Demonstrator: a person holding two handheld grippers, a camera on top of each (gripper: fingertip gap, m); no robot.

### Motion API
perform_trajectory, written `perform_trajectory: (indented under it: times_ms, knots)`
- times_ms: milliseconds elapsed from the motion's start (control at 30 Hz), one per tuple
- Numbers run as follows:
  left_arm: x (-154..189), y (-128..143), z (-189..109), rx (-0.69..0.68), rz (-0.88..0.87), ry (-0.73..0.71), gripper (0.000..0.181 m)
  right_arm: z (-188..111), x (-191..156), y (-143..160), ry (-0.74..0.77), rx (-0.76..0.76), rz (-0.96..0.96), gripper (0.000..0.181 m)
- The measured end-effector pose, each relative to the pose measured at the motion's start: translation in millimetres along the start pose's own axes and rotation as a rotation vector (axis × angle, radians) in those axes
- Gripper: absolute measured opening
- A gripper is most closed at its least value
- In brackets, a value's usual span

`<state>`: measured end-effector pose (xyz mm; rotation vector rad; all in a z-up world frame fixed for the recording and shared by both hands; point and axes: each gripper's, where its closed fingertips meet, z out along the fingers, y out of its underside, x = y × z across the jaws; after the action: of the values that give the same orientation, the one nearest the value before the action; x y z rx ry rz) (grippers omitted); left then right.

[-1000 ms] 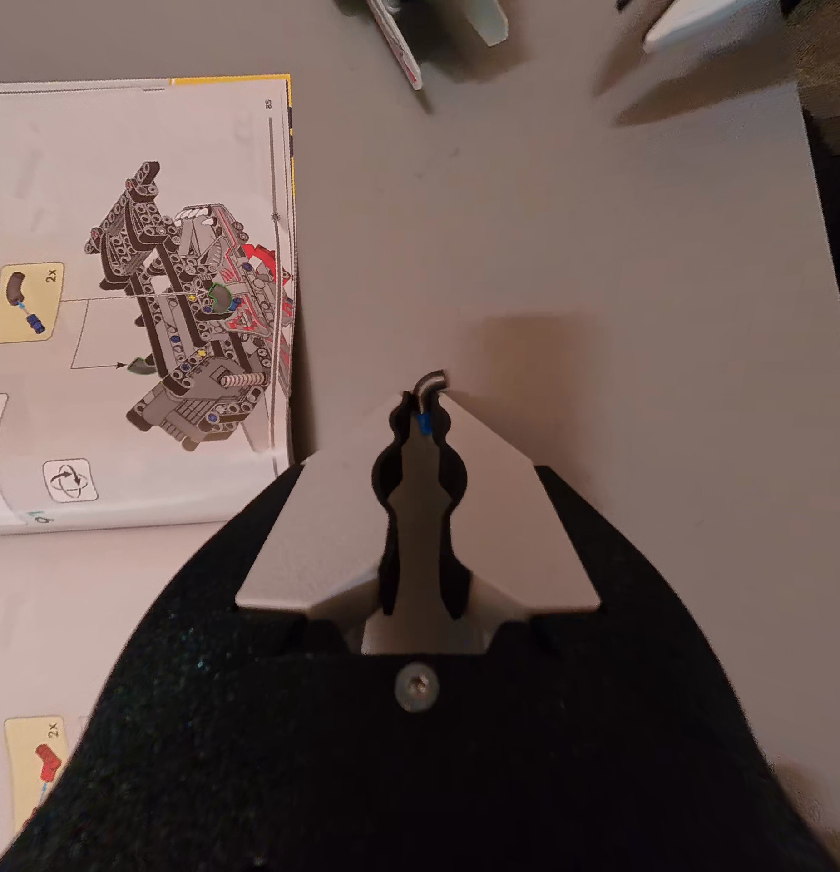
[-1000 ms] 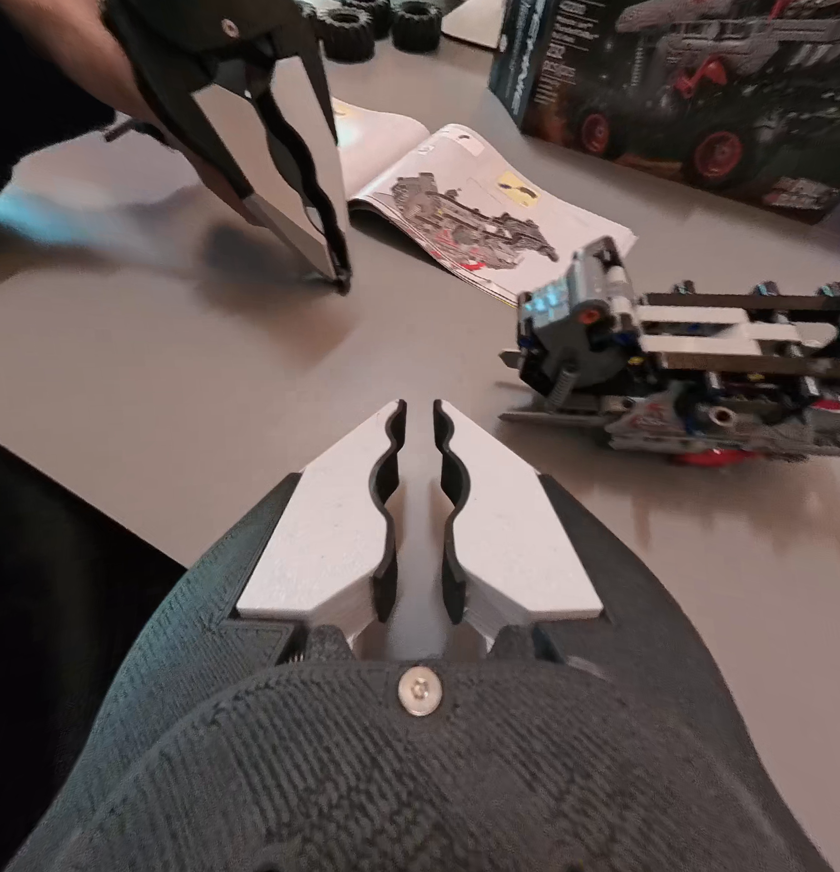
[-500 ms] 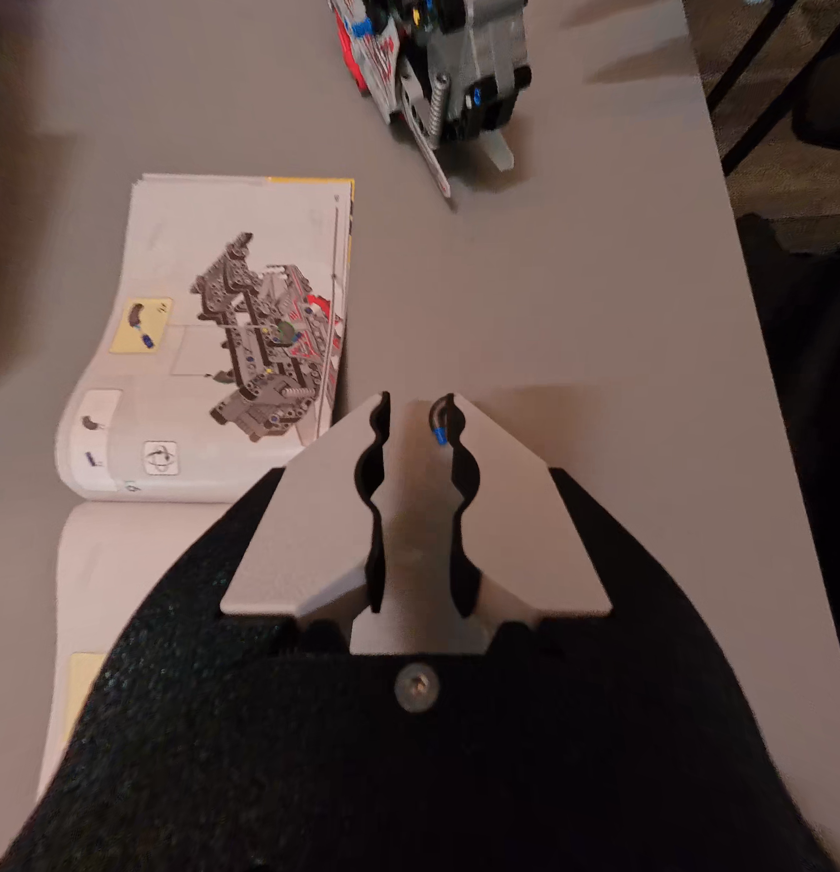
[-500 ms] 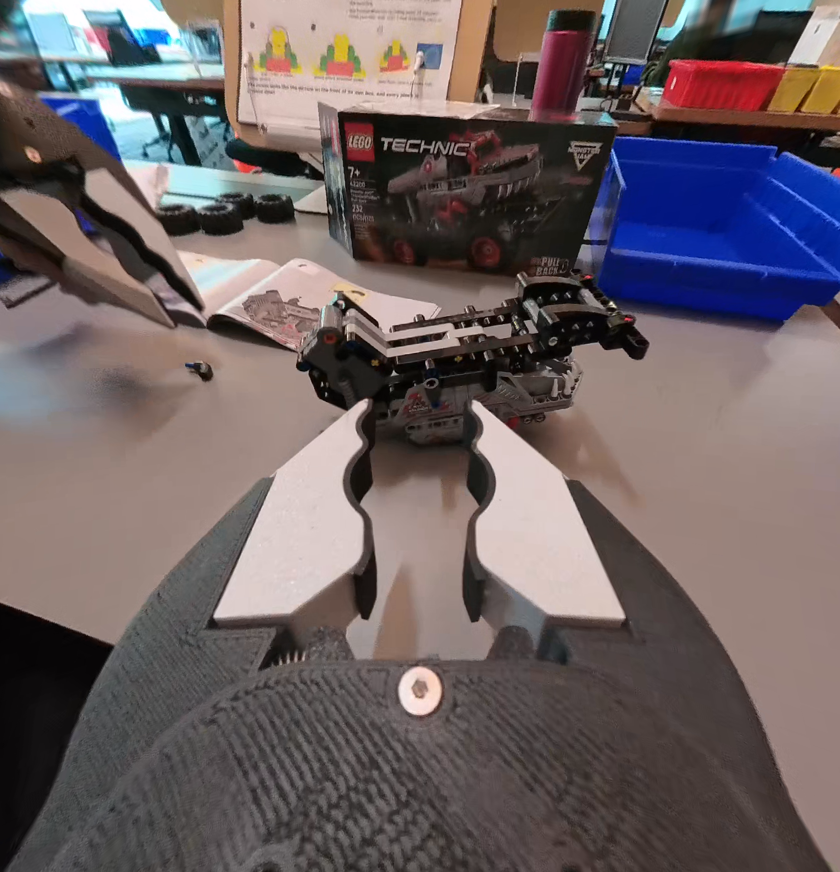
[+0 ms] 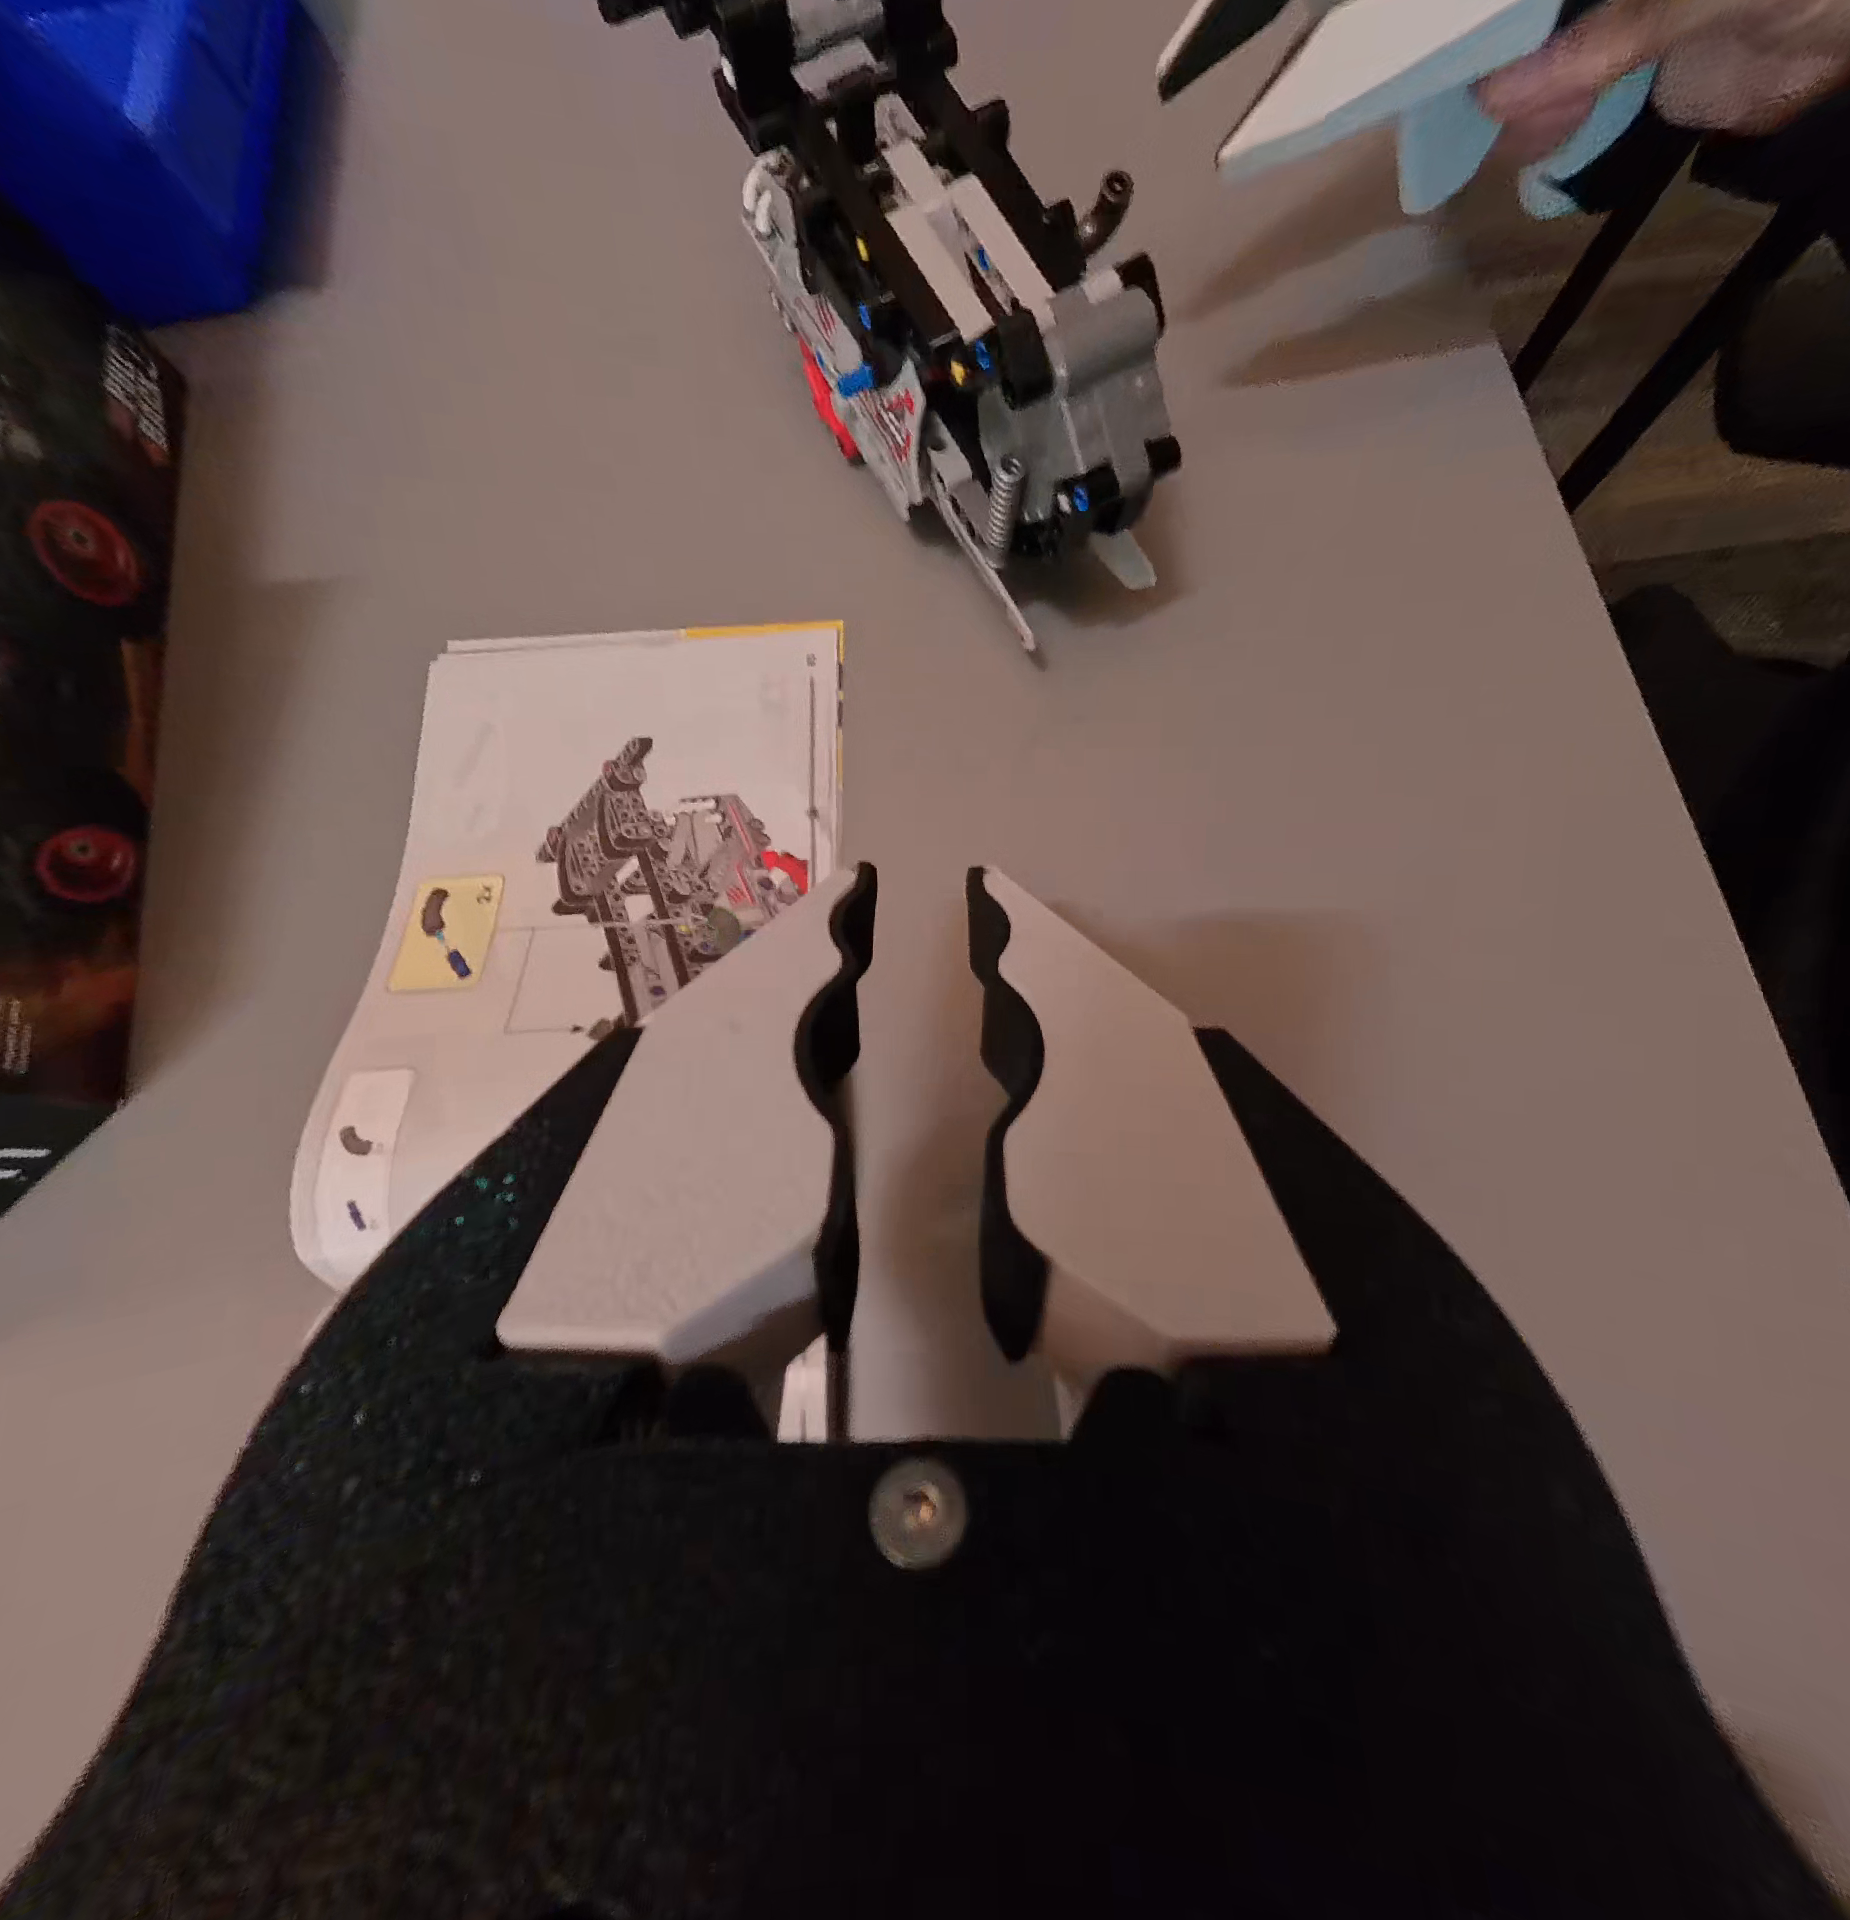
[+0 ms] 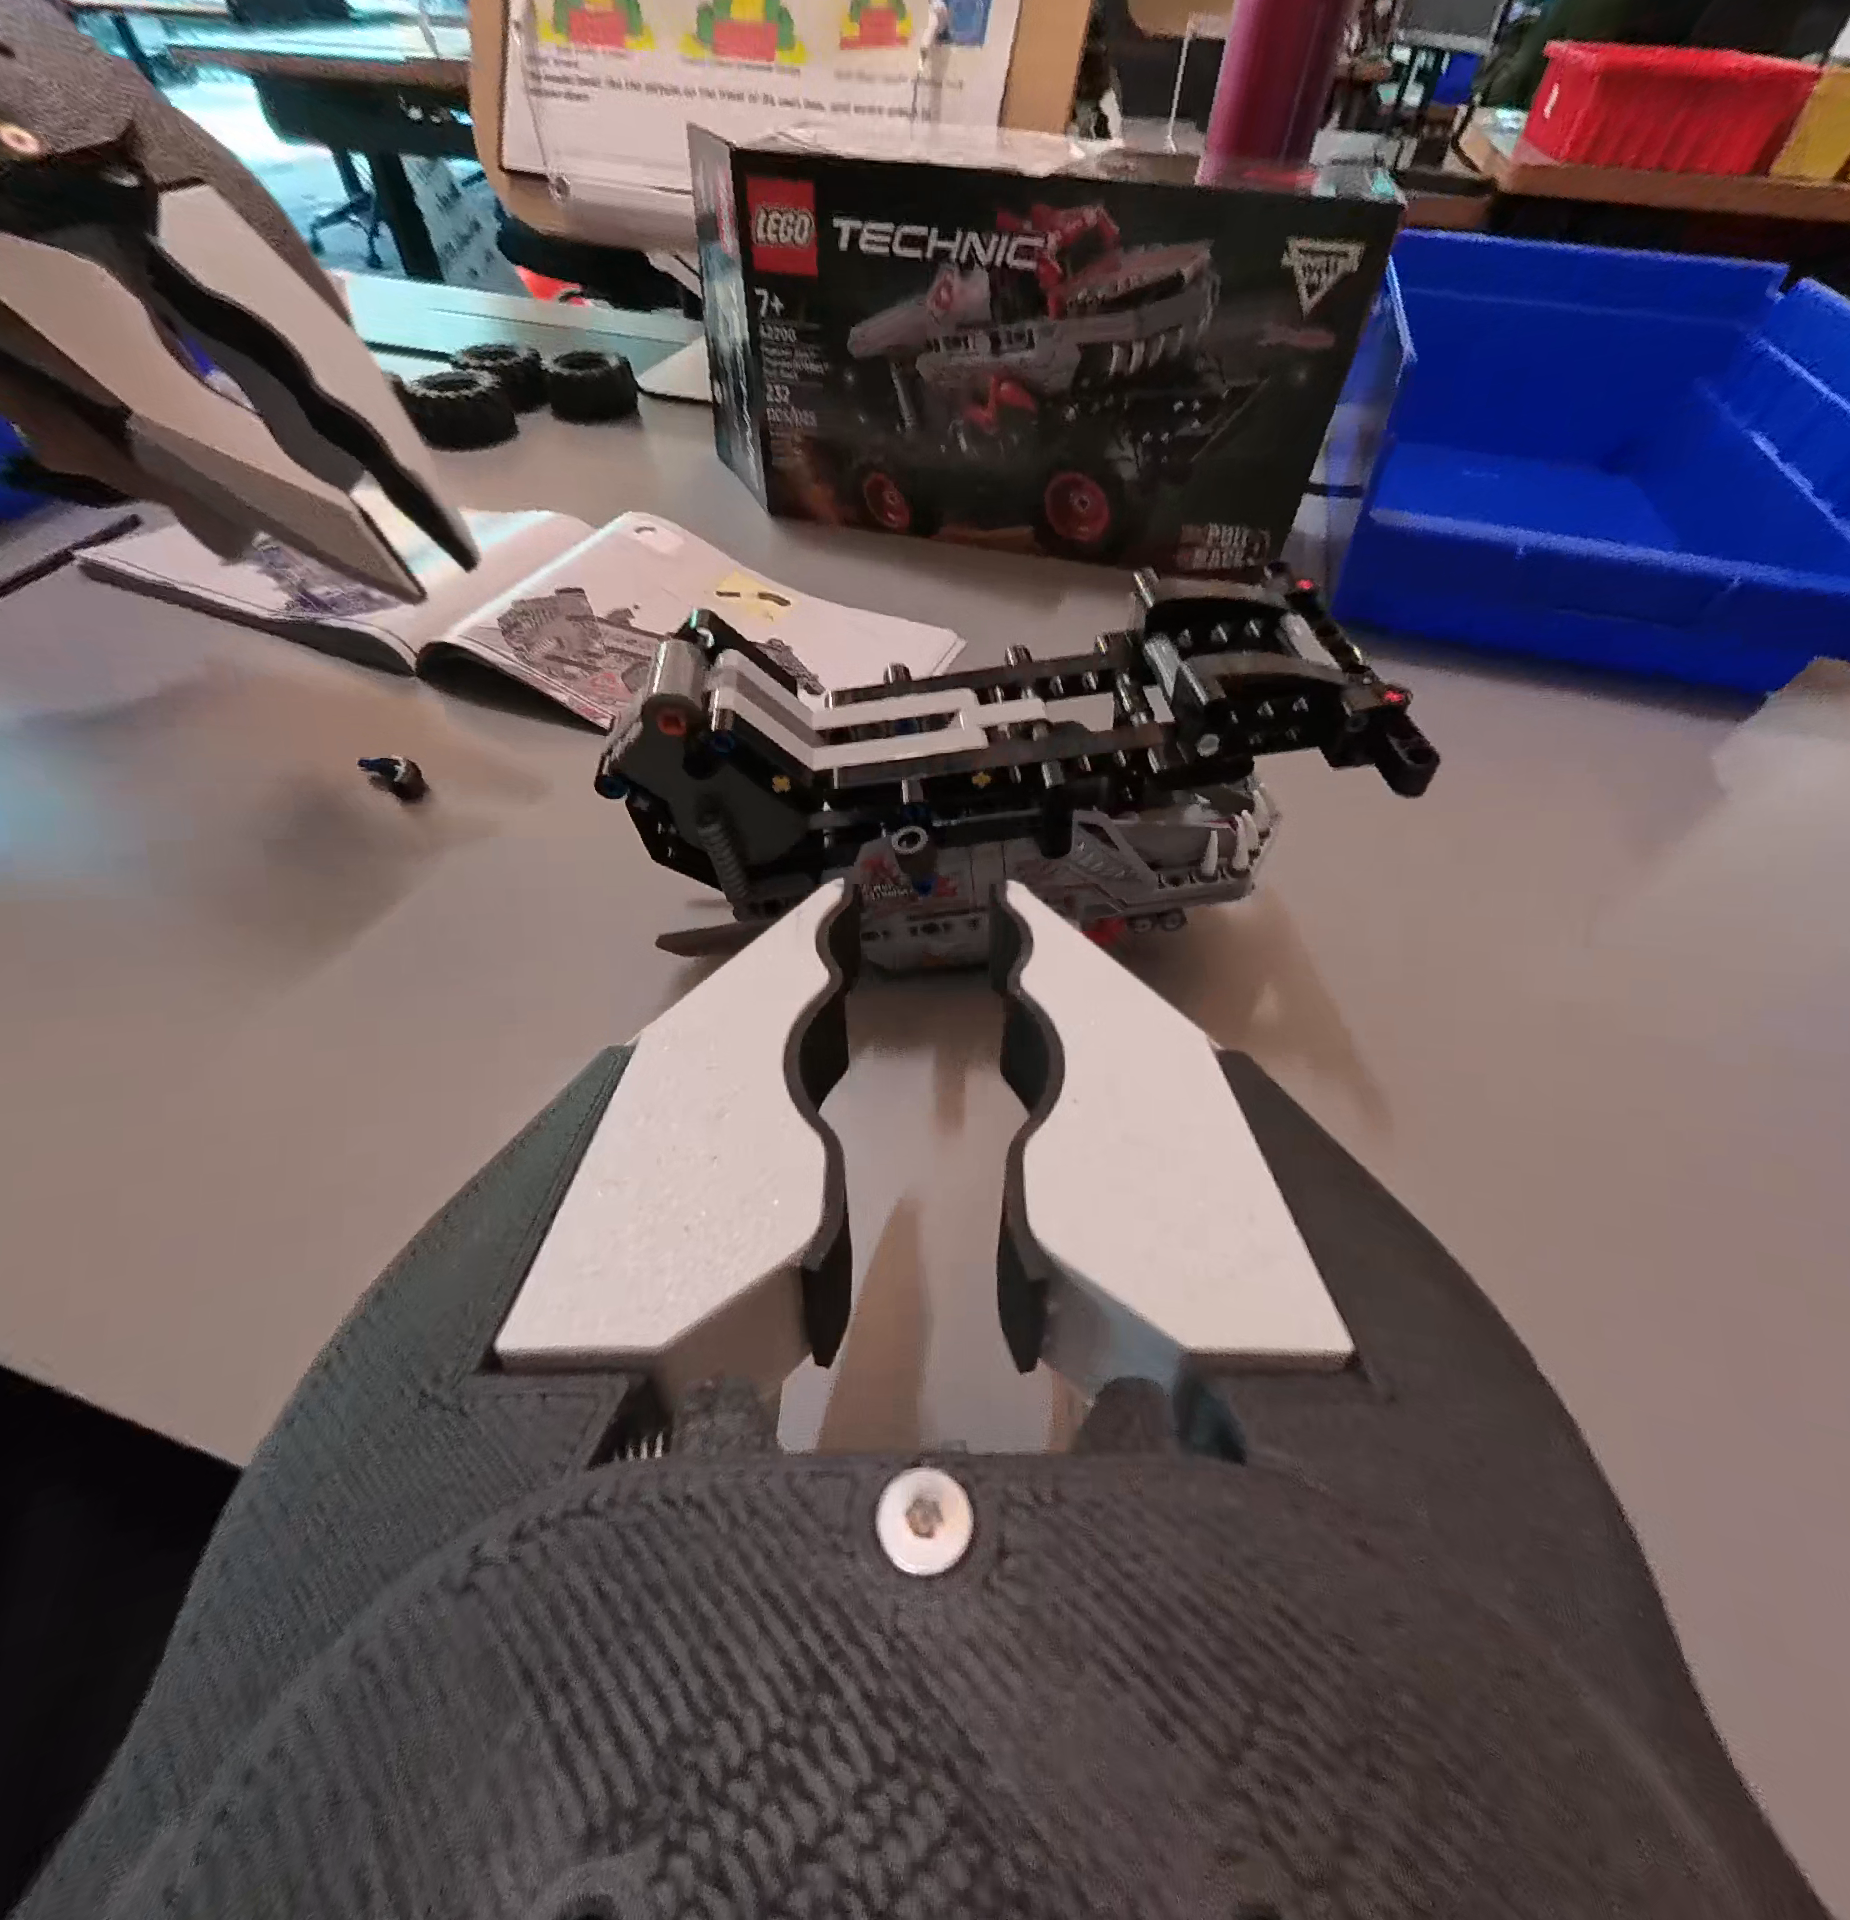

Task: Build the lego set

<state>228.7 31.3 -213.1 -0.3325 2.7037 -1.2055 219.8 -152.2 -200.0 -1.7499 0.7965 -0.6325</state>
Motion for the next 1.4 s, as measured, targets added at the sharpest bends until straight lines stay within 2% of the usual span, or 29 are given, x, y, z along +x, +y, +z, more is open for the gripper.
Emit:
perform_trajectory:
  times_ms: [33,200,333,400,567,700,867,1000,1133,1300,1400]
  knots:
    - [-4.1,-1.8,0.5,0.001,-0.004,-0.011,0.015,1.7,-0.6,-1.4,0.000,0.005,-0.017,0.024]
    - [-21.0,8.8,2.7,-0.057,-0.083,-0.049,0.015,6.8,-5.2,3.0,0.038,-0.030,-0.129,0.025]
    - [-14.2,10.4,6.7,-0.052,-0.055,0.002,0.017,6.4,-8.6,18.1,0.017,-0.109,-0.068,0.026]
    - [-10.2,-2.1,10.5,-0.013,-0.064,0.039,0.020,6.4,-8.1,23.0,0.003,-0.130,0.009,0.026]
    - [-14.3,-59.9,29.6,0.130,-0.176,0.133,0.037,7.5,-3.1,23.3,-0.003,-0.108,0.124,0.026]
    - [-22.3,-88.6,58.9,0.088,-0.184,0.184,0.042,0.1,2.1,34.8,0.055,-0.170,0.079,0.027]
    - [-25.4,-106.9,76.5,0.038,-0.187,0.215,0.041,-15.6,8.2,40.0,0.072,-0.098,0.100,0.028]
    - [-29.5,-107.5,70.0,0.031,-0.205,0.202,0.035,-29.3,26.7,36.6,0.122,-0.035,0.149,0.027]
    - [-30.5,-101.1,52.6,0.062,-0.199,0.164,0.029,-34.1,29.3,28.0,0.095,0.044,0.195,0.027]
    - [-12.7,-90.3,40.2,0.187,-0.080,0.127,0.023,-38.6,37.0,29.5,0.079,0.073,0.238,0.027]
    - [-4.0,-78.2,46.0,0.169,-0.052,0.136,0.023,-38.9,42.6,32.3,0.063,0.108,0.326,0.028]
